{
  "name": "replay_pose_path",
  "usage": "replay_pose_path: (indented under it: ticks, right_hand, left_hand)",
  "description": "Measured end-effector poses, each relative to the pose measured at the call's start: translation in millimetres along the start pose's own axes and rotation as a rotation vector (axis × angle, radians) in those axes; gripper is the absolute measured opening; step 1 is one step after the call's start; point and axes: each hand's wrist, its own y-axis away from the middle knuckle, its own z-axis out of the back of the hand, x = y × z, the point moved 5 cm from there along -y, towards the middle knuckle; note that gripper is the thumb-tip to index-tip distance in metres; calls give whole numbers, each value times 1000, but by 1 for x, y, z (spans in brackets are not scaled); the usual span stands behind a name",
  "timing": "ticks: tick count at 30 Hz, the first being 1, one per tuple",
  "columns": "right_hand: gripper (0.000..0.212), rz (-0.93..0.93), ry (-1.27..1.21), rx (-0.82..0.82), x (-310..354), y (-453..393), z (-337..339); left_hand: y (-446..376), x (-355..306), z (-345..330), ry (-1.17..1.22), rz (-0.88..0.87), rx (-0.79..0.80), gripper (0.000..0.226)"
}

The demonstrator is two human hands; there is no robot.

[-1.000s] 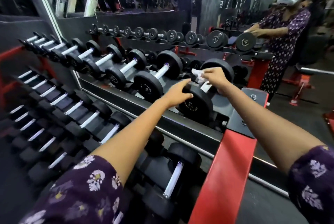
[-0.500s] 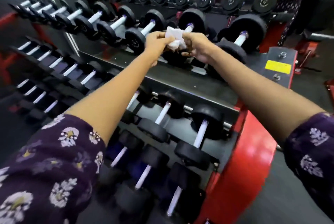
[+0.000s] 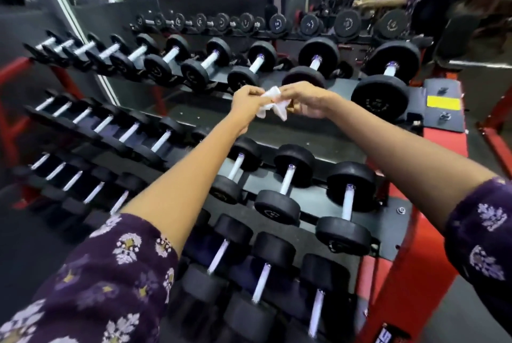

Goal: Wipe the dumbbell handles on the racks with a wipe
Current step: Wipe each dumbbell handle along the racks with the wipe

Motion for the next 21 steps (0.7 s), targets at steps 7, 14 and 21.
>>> replay_pose_path:
  ticks: [7, 14, 21]
  right_hand:
    - [9, -23, 17, -226, -1, 8, 27]
    - [15, -88, -102, -352, -19, -11, 58]
    - [15, -44, -126, -426, -26, -72, 110]
  left_hand:
    - [-4, 7, -23, 167, 119, 91, 8]
    - [-49, 15, -41, 117, 39, 72, 17]
    - [-122, 9, -69, 6, -79, 124, 9]
